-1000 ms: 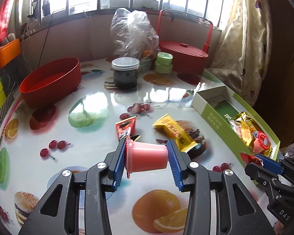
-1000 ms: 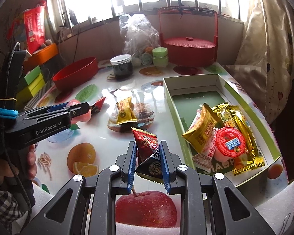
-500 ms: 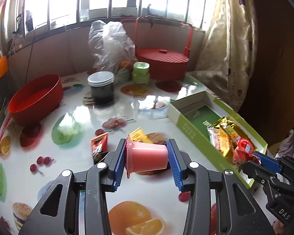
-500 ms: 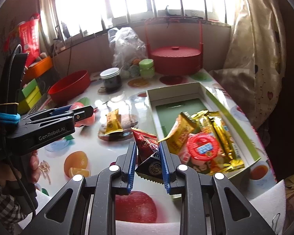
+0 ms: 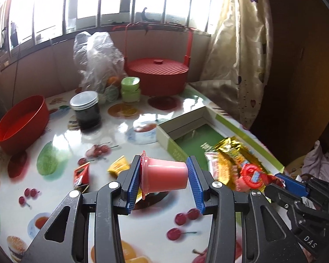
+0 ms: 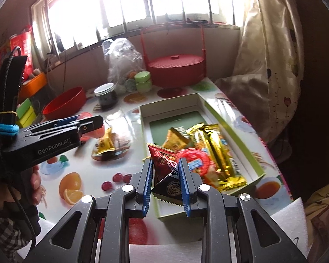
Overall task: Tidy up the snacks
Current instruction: 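Carry the jelly cup and red packet over the green box with both tools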
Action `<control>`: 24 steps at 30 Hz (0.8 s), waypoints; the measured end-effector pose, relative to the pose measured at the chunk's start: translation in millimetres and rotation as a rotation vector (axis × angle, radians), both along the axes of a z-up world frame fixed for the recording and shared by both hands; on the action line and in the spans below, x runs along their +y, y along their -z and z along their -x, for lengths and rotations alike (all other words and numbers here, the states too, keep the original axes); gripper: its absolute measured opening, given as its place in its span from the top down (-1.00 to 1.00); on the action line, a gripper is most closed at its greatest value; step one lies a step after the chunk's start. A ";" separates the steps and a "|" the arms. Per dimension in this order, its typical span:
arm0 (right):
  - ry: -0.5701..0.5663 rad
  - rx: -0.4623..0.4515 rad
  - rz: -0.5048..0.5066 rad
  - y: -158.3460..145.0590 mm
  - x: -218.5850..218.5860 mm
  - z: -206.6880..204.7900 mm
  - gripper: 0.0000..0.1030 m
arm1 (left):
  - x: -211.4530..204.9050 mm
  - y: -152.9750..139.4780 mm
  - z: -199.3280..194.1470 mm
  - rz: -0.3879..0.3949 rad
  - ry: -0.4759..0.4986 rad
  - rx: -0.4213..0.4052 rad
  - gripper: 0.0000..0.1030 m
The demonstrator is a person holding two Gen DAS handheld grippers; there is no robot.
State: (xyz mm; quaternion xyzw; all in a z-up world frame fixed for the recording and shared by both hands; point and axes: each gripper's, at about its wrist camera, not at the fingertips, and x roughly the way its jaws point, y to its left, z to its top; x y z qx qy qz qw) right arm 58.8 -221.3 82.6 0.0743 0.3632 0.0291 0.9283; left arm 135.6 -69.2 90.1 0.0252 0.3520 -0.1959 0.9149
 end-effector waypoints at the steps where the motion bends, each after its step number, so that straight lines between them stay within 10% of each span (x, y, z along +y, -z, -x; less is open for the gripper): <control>1: 0.008 0.003 0.000 0.8 -3.2 0.7 0.56 | -2.9 -0.4 -0.8 0.001 0.005 -0.001 0.17; 24: 0.119 0.048 0.007 17.6 -56.0 3.7 0.56 | -64.6 12.9 -19.3 0.028 0.101 0.052 0.17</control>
